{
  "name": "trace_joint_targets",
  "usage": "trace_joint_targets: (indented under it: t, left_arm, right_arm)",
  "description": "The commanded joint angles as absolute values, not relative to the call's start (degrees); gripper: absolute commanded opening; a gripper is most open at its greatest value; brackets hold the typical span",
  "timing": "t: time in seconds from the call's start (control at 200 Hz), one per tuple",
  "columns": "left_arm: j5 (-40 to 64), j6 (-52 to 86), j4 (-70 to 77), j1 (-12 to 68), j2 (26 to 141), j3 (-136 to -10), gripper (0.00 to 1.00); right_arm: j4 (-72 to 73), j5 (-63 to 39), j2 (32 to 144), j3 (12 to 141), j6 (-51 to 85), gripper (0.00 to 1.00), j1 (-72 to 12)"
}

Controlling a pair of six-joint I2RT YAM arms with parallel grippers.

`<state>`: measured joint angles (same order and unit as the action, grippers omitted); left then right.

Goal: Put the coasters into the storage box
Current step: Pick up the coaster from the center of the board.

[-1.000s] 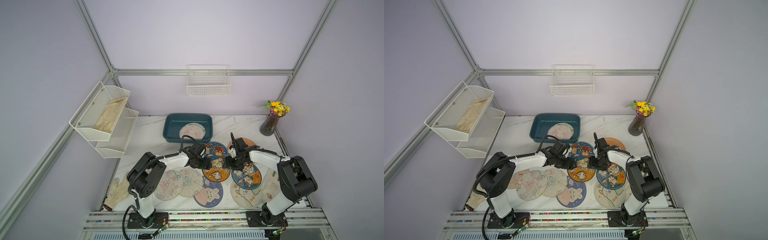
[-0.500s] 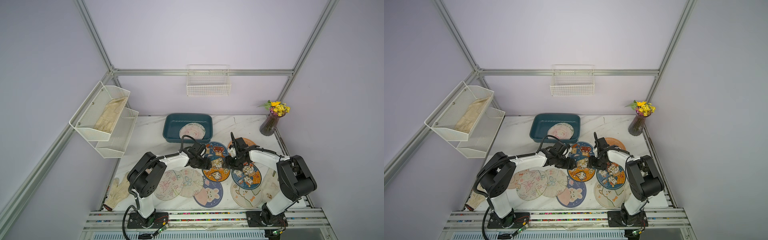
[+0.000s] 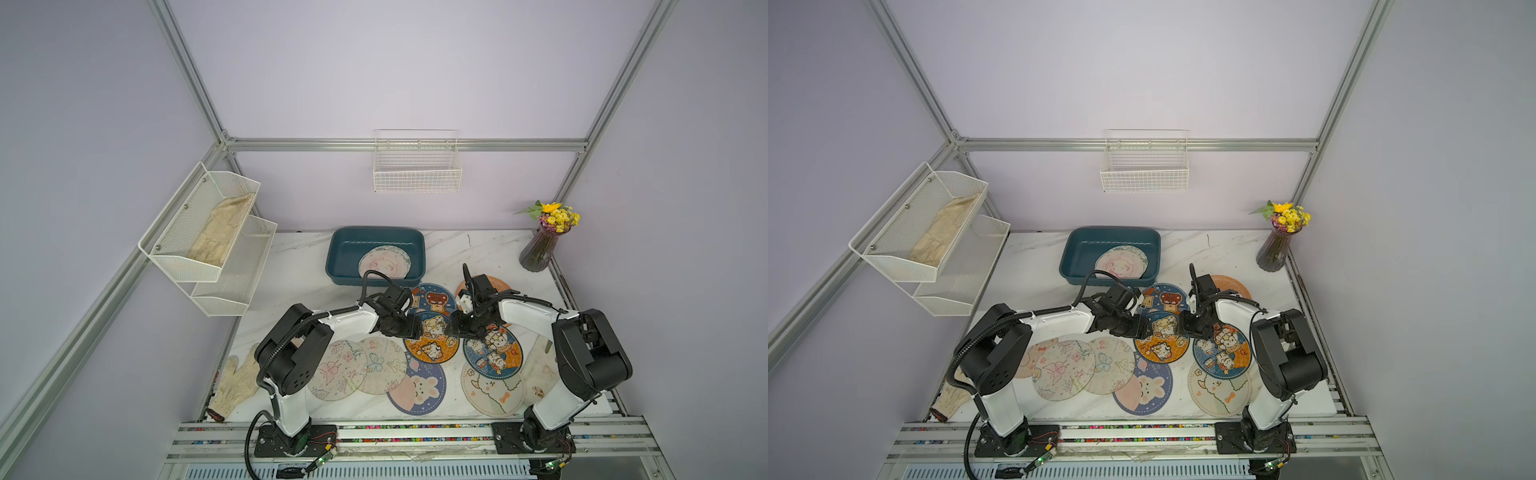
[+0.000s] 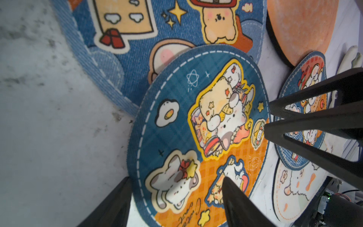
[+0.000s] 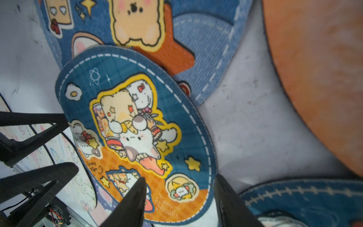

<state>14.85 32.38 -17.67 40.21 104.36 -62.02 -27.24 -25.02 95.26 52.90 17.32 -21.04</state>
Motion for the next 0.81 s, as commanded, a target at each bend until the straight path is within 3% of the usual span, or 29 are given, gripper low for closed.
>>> trace_joint_targets:
  t: [0.0,0.35,0.535,0.66,0.8]
  left_arm:
    - [15.36,32.63,-21.18,40.96,107.09,-62.68,0.71]
    - [14.71,32.62,-21.68,41.02,106.9,-63.9,0.53]
    - [13.98,32.2,-23.3,40.96,106.52,-66.23,0.3]
    - [14.21,31.75,-24.15,40.95,105.52,-67.7,0.24]
    - [14.45,31.47,-25.14,40.96,103.78,-69.03,0.08]
  right_arm:
    - [-26.98,-26.38,98.42,51.84,16.26,0.56,-21.5]
    - [-26.89,-26.75,98.72,52.54,16.0,0.56,-21.45]
    - [-27.07,-26.56,97.76,53.42,16.23,0.57,-21.51]
    - [-27.25,-27.04,97.14,54.33,16.35,0.59,-21.49]
    - [-27.51,-27.7,95.97,55.26,16.81,0.62,-21.13]
